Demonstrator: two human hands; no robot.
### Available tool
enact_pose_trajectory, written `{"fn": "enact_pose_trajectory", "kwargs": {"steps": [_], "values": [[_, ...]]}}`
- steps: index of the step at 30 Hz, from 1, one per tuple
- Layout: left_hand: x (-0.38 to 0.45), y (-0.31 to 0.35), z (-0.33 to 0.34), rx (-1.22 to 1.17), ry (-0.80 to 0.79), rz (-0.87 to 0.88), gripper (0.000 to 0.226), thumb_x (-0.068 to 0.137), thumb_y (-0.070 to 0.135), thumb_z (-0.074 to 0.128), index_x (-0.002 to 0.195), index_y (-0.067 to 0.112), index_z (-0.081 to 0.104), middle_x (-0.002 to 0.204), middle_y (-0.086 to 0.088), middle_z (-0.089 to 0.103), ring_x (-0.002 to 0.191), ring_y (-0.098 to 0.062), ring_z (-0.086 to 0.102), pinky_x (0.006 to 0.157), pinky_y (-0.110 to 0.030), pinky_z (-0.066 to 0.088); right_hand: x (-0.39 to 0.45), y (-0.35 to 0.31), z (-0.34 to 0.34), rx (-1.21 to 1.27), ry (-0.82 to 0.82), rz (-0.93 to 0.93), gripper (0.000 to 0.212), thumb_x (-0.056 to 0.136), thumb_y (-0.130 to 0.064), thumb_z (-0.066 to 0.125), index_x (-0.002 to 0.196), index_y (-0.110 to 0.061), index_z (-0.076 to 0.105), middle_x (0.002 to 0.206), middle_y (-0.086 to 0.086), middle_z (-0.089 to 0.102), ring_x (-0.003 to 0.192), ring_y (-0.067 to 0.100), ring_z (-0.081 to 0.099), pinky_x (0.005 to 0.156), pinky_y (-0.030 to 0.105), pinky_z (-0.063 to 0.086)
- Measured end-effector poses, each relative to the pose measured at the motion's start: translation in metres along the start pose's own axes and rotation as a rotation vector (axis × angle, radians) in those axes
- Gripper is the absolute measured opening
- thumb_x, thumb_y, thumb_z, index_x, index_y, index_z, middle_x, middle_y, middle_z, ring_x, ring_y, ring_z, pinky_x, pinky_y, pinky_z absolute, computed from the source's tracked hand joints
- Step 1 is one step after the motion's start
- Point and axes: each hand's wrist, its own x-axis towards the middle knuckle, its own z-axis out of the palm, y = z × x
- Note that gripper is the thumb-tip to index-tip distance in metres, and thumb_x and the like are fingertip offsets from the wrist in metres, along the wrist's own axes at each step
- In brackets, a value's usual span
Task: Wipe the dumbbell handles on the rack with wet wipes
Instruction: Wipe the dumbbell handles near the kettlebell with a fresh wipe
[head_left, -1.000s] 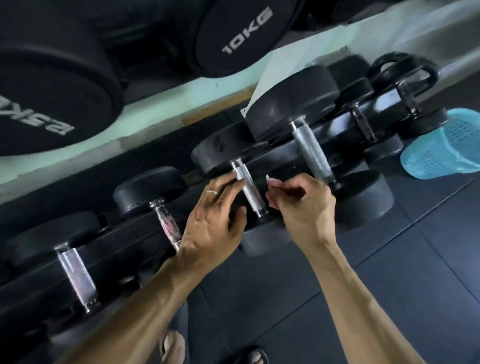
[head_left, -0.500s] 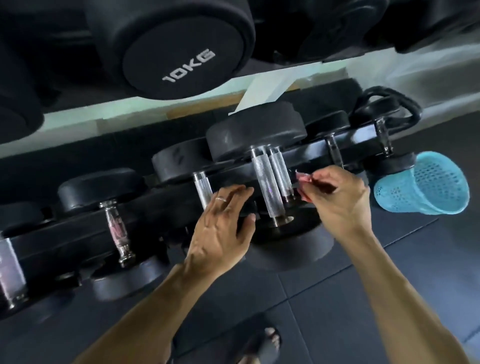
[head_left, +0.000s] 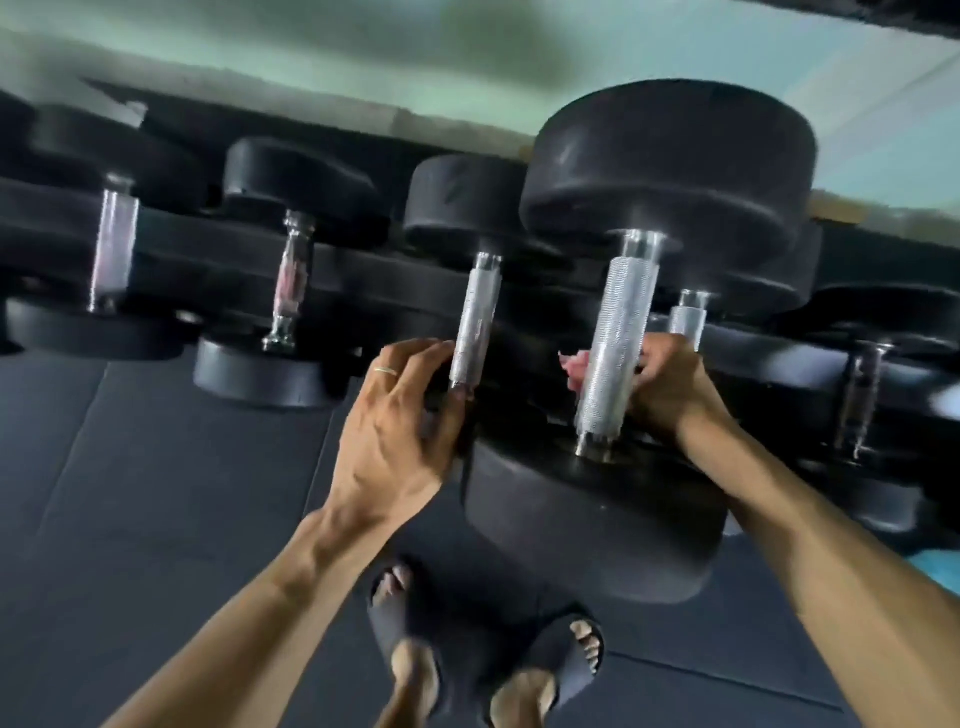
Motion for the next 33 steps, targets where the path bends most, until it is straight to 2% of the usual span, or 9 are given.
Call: {"fn": "enact_pose_trajectory", "kwargs": {"steps": [1, 5, 9, 11, 17, 21, 24, 29, 33], "values": [[-0.005, -0.004, 0.004, 0.011, 0.02, -0.026, 0.043, 0.093, 0.034, 0.047, 0.127, 0.012, 0.06, 0.125, -0.003, 0.057, 0.113, -0.02, 0.055, 0.093, -0.032, 0.048, 0.008, 0.001, 0.004, 0.078, -0.041, 0.001, 0.023, 0.096, -0.035, 0.065, 0.09, -0.016, 0.073, 0.1, 0.018, 0.074, 0.094, 0.028, 0.071, 0.086, 0.044, 0.057], [-0.008, -0.019, 0.023, 0.064, 0.117, -0.111, 0.045, 0.09, 0.033, 0.048, 0.126, 0.01, 0.061, 0.126, -0.007, 0.059, 0.116, -0.021, 0.051, 0.098, -0.042, 0.046, 0.026, 0.002, 0.02, 0.114, -0.116, -0.209, 0.007, 0.091, 0.009, 0.063, 0.093, 0.014, 0.06, 0.089, 0.019, 0.075, 0.074, 0.02, 0.074, 0.065, 0.025, 0.058], [-0.004, -0.022, 0.042, 0.098, 0.148, -0.155, 0.049, 0.089, 0.036, 0.044, 0.125, 0.008, 0.062, 0.127, -0.011, 0.059, 0.12, -0.024, 0.049, 0.101, -0.035, 0.034, 0.045, -0.014, 0.045, 0.175, -0.122, -0.301, 0.009, 0.082, 0.009, 0.073, 0.084, 0.002, 0.068, 0.077, 0.023, 0.072, 0.065, 0.014, 0.071, 0.073, 0.022, 0.059], [-0.003, -0.024, 0.048, 0.142, 0.162, -0.162, 0.049, 0.089, 0.037, 0.043, 0.124, 0.009, 0.062, 0.125, -0.011, 0.06, 0.117, -0.027, 0.053, 0.098, -0.035, 0.035, 0.055, -0.014, 0.057, 0.187, -0.163, -0.327, 0.015, 0.083, 0.011, 0.071, 0.081, -0.004, 0.069, 0.074, 0.012, 0.074, 0.068, 0.014, 0.072, 0.076, 0.019, 0.058], [-0.004, -0.025, 0.05, 0.166, 0.202, -0.183, 0.047, 0.09, 0.037, 0.045, 0.122, 0.008, 0.064, 0.119, -0.008, 0.06, 0.109, -0.025, 0.055, 0.093, -0.038, 0.044, 0.074, -0.006, 0.08, 0.324, -0.203, -0.244, 0.011, 0.081, 0.009, 0.075, 0.084, 0.011, 0.064, 0.063, -0.009, 0.072, 0.057, 0.0, 0.069, 0.057, 0.011, 0.051], [-0.005, -0.025, 0.052, 0.212, 0.208, -0.182, 0.046, 0.092, 0.036, 0.045, 0.123, 0.007, 0.063, 0.119, -0.009, 0.06, 0.107, -0.02, 0.053, 0.094, -0.029, 0.039, 0.077, 0.004, 0.093, 0.075, -0.292, -0.296, 0.028, 0.065, -0.025, 0.091, 0.062, -0.017, 0.064, 0.078, 0.007, 0.076, 0.075, 0.02, 0.074, 0.078, 0.046, 0.06], [-0.005, -0.025, 0.051, 0.237, 0.202, -0.179, 0.046, 0.092, 0.035, 0.045, 0.122, 0.005, 0.062, 0.119, -0.009, 0.06, 0.105, -0.018, 0.052, 0.093, -0.024, 0.034, 0.079, 0.005, 0.098, 0.011, -0.296, -0.343, 0.047, 0.052, -0.056, 0.084, 0.067, -0.016, 0.064, 0.072, 0.003, 0.074, 0.072, 0.025, 0.073, 0.072, 0.053, 0.058], [-0.005, -0.024, 0.051, 0.233, 0.192, -0.183, 0.046, 0.093, 0.035, 0.043, 0.122, 0.004, 0.062, 0.117, -0.008, 0.059, 0.104, -0.017, 0.052, 0.094, -0.023, 0.033, 0.088, -0.003, 0.089, 0.045, -0.068, -0.402, 0.04, 0.069, -0.038, 0.089, 0.058, -0.024, 0.054, 0.056, -0.007, 0.063, 0.051, 0.01, 0.059, 0.056, 0.035, 0.053], [-0.005, -0.022, 0.051, 0.222, 0.197, -0.189, 0.047, 0.092, 0.035, 0.043, 0.122, 0.005, 0.062, 0.117, -0.008, 0.059, 0.103, -0.015, 0.051, 0.093, -0.025, 0.034, 0.079, 0.001, 0.093, -0.151, -0.332, -0.31, 0.045, 0.068, -0.032, 0.091, 0.055, -0.021, 0.049, 0.056, -0.007, 0.054, 0.054, 0.009, 0.047, 0.058, 0.031, 0.04]]}}
